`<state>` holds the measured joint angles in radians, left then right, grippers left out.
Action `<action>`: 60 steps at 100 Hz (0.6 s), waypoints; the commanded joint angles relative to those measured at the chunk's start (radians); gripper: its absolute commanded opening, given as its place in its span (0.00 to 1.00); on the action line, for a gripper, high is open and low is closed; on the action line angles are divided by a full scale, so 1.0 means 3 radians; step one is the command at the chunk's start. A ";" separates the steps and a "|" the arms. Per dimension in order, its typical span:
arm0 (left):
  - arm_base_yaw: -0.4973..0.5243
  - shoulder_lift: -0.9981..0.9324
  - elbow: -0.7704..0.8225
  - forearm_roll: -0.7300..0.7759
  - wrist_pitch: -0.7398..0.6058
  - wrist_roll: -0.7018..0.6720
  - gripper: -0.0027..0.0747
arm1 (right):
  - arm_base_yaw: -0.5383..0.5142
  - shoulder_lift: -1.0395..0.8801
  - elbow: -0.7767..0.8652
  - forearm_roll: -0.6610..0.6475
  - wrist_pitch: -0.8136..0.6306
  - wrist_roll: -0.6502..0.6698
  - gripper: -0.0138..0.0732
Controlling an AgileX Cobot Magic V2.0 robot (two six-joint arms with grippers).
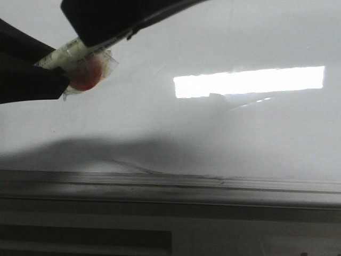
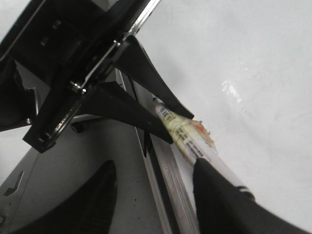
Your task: Write number 2 on whiteboard
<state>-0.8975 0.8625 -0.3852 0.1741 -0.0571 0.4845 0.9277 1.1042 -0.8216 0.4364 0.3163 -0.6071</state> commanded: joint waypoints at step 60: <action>-0.0080 -0.0043 -0.0076 0.0011 -0.0417 -0.0017 0.01 | -0.0023 -0.0140 -0.0277 -0.0543 -0.0006 -0.0039 0.53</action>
<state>-0.9145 0.8625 -0.3809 0.1814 -0.0961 0.4845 0.9284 1.0556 -0.8728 0.3076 0.3661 -0.6077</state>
